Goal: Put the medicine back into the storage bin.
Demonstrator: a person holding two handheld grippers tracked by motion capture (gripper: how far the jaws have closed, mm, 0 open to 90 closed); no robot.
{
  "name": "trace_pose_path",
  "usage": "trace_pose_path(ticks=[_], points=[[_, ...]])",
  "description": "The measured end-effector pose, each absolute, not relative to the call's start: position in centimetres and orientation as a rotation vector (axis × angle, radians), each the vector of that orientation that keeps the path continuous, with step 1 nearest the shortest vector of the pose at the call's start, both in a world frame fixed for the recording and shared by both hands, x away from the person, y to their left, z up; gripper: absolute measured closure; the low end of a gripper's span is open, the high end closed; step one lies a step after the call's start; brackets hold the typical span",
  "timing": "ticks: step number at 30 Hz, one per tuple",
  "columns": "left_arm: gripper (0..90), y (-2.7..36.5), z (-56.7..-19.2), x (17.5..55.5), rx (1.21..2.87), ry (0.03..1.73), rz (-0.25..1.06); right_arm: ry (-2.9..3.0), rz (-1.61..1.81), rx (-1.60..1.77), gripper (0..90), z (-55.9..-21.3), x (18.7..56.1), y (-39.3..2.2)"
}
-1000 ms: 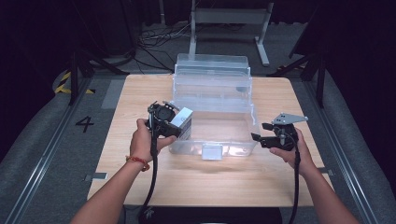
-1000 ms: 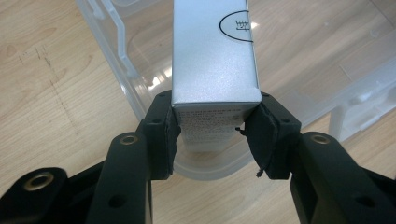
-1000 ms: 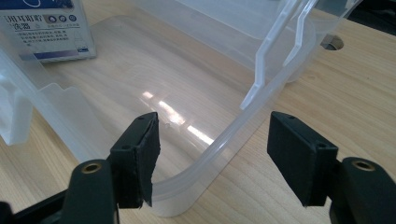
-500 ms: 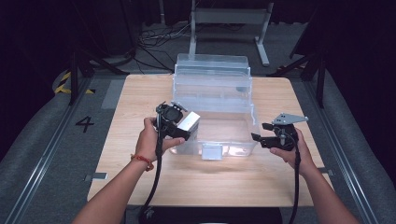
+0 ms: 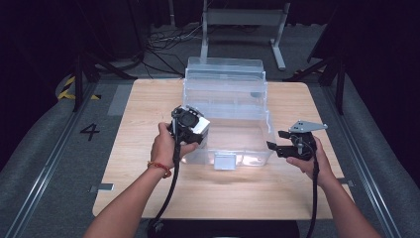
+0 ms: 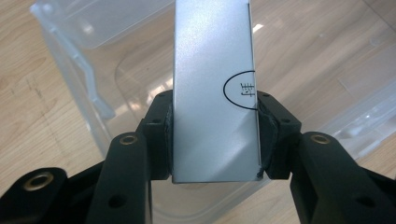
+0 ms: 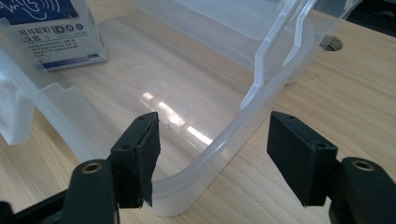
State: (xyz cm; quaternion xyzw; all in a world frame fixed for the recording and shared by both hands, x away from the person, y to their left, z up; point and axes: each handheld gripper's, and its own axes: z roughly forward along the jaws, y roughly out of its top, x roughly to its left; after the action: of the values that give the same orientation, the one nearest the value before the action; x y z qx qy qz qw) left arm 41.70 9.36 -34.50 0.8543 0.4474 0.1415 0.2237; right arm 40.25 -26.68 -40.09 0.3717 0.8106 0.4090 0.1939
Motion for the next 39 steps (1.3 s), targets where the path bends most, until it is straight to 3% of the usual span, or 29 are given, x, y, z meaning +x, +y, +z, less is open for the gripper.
trace_pose_path(ticks=[10, 15, 26, 28, 39], points=[[54.2, 11.4, -34.7, 41.2, 2.265, 1.33, 0.34, 2.272, 1.14, 1.038, 35.8, -40.0, 40.2, -26.6], [45.0, 10.2, -34.2, 40.6, 2.245, 1.274, 0.348, 2.274, 1.141, 1.04, 35.8, -40.0, 40.2, -26.7], [44.1, 6.2, -34.1, 40.3, 2.295, 1.15, 0.362, 2.272, 1.147, 1.031, 35.5, -39.9, 40.1, -26.9], [47.7, 5.7, -34.1, 40.6, 2.281, 1.146, 0.369, 2.272, 1.149, 1.032, 35.5, -39.9, 40.1, -26.9], [48.4, 5.0, -35.0, 42.0, 2.29, 1.151, 0.345, 2.265, 1.157, 1.036, 35.5, -39.9, 39.9, -27.0]])
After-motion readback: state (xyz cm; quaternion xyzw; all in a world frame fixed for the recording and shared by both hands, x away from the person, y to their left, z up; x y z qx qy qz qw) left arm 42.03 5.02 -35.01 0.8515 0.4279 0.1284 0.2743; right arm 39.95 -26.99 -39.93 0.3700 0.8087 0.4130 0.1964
